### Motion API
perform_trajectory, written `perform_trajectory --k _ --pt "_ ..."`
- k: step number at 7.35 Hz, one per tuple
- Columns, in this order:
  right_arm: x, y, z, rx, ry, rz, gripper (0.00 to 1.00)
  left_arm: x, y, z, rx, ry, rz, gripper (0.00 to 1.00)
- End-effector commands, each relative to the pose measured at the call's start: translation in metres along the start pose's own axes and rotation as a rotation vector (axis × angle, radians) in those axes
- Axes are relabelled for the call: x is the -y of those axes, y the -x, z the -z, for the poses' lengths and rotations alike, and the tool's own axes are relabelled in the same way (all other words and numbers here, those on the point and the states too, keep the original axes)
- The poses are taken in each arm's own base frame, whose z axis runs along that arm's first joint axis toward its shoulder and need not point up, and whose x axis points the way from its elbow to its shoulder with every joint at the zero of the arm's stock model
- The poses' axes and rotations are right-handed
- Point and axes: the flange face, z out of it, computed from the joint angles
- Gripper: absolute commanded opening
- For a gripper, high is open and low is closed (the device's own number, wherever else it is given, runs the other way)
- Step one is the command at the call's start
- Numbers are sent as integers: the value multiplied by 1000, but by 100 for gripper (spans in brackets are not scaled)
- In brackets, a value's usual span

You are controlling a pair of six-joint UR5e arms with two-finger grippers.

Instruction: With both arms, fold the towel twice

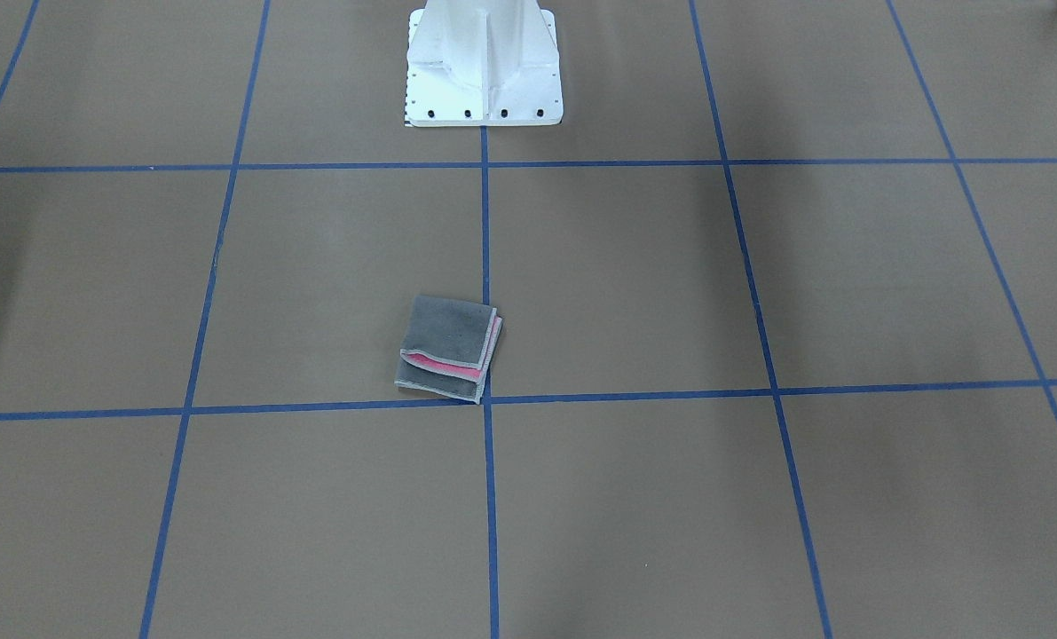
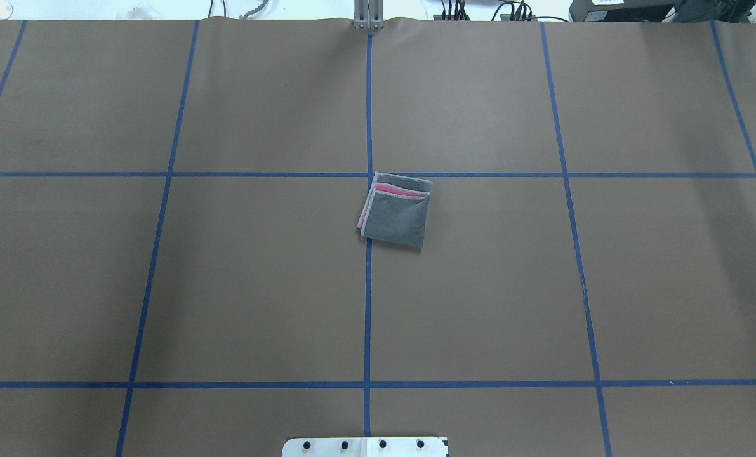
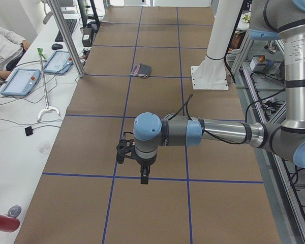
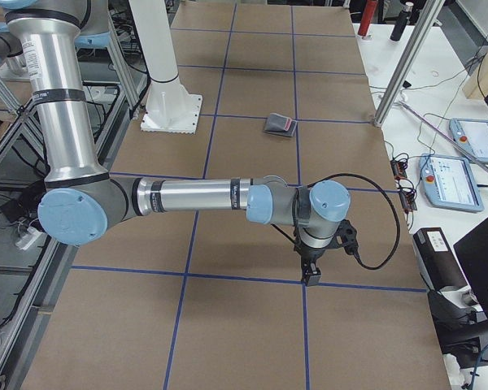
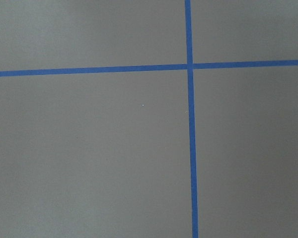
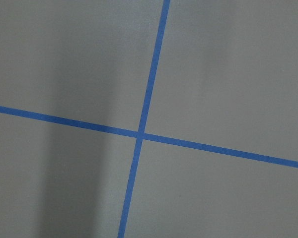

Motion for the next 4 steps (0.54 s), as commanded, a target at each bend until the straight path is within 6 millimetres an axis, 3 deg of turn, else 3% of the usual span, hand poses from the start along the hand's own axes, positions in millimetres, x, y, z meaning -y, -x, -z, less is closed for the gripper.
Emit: perform_trajectory --k 1,4 --pt "0 0 0 -1 -1 1 100 0 0 -1 0 3 6 100" --pt "-2 -1 -1 0 1 1 100 0 1 -2 1 4 1 100"
